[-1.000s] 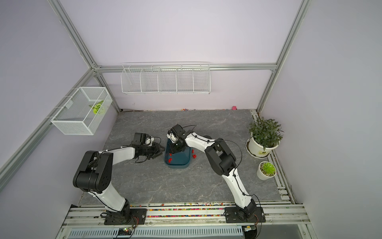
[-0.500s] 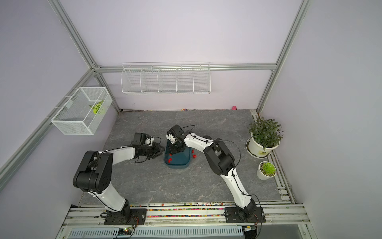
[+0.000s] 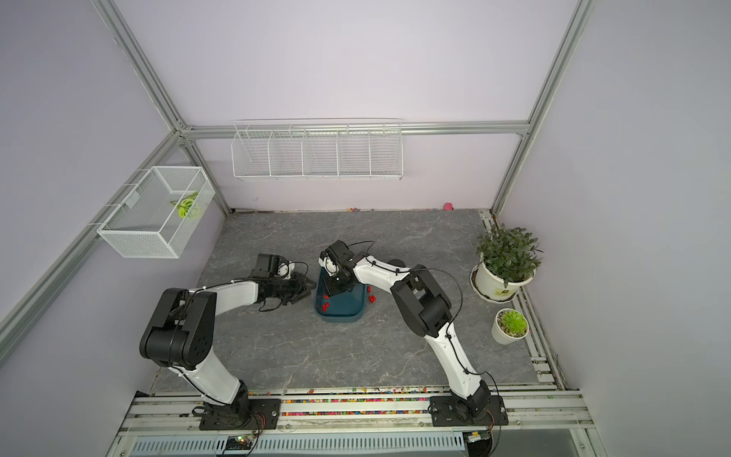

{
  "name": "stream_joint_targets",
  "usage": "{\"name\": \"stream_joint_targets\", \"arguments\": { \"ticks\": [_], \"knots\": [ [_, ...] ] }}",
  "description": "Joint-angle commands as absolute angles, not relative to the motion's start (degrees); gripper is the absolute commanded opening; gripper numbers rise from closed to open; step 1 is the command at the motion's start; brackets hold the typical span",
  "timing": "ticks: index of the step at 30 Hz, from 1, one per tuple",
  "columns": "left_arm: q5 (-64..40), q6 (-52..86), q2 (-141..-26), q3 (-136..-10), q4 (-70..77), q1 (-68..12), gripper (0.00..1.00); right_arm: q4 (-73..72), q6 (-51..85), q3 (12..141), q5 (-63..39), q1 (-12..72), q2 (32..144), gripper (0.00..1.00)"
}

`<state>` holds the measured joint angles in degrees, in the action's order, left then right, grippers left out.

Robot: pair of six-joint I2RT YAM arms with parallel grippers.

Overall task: Take the screw protection sleeves out of the storage box
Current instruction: Pick up the screw protection sleeve from the storage box.

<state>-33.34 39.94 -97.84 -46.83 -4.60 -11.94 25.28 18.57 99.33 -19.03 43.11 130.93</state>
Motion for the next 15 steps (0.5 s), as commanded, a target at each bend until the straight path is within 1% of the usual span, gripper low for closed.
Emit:
{"name": "stream_joint_targets", "arguments": {
  "ticks": [1,15],
  "knots": [
    [-33.9,39.1,-97.9,-47.6,-4.5,-11.8,0.47,24.6,18.6,96.9,-17.8,43.2,127.6,0.10],
    [-33.8,39.2,-98.0,-47.7,-4.6,-11.8,0.47,20.6,19.6,91.1,-17.3,42.4,120.5,0.10]
  ]
}}
